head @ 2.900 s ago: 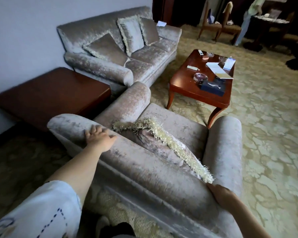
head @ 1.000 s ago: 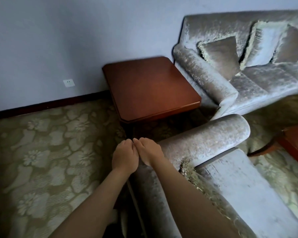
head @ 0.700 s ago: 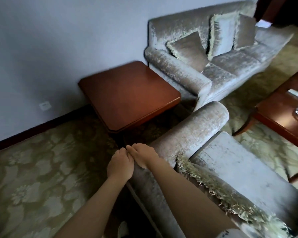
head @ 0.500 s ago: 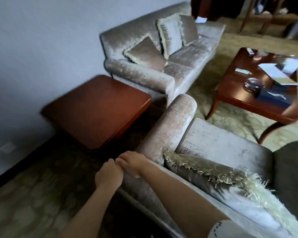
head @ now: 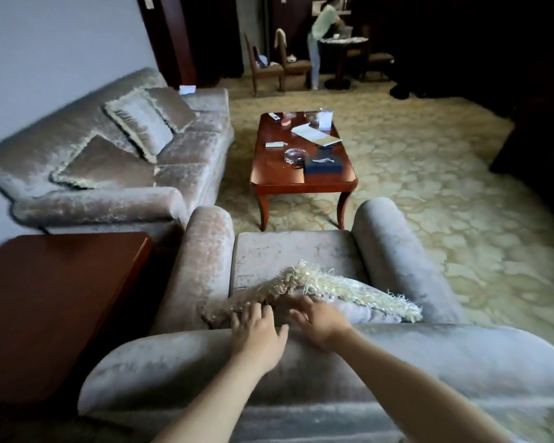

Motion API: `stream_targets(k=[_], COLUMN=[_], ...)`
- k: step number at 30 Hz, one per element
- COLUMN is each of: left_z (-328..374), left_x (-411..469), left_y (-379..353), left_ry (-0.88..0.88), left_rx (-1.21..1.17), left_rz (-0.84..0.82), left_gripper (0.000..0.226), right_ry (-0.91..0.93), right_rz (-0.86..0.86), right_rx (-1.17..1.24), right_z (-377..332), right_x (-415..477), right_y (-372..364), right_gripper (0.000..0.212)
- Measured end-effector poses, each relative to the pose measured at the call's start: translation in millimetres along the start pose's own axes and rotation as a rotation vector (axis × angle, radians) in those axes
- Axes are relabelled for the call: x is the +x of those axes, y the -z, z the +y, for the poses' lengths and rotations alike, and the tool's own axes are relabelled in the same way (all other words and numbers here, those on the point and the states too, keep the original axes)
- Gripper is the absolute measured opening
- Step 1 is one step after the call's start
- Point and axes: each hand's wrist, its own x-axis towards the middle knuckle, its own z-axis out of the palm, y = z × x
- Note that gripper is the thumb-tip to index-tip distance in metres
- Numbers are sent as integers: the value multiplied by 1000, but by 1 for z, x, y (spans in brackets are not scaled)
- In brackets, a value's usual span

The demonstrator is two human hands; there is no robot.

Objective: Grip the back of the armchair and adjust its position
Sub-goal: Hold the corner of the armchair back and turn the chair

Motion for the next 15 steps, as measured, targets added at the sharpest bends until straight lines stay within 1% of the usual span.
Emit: stream_targets(k=[5,8,11,13,15], left_z=[114,185,231,256,277], left_x=[-9,-30,-48,-51,-46], left_y=[-21,-42,-66,-70,-68], left_ry=[-171,-208,-205,-152,-114], left_rx=[-81,-136,-92,-90,-123], left_rz=[49,33,19,33,27], left_gripper=[57,64,71,71,70], right_ry=[-121,-210,-301,-270,-232], right_rz=[137,184,229,227,219], right_rx=[-25,-157,-302,-329,-314], right_z=[96,156,196,212,223], right_x=[-60,-97,-128,-145,-153], right_y=[36,55,60,64,71], right_gripper=[45,46,57,62,60])
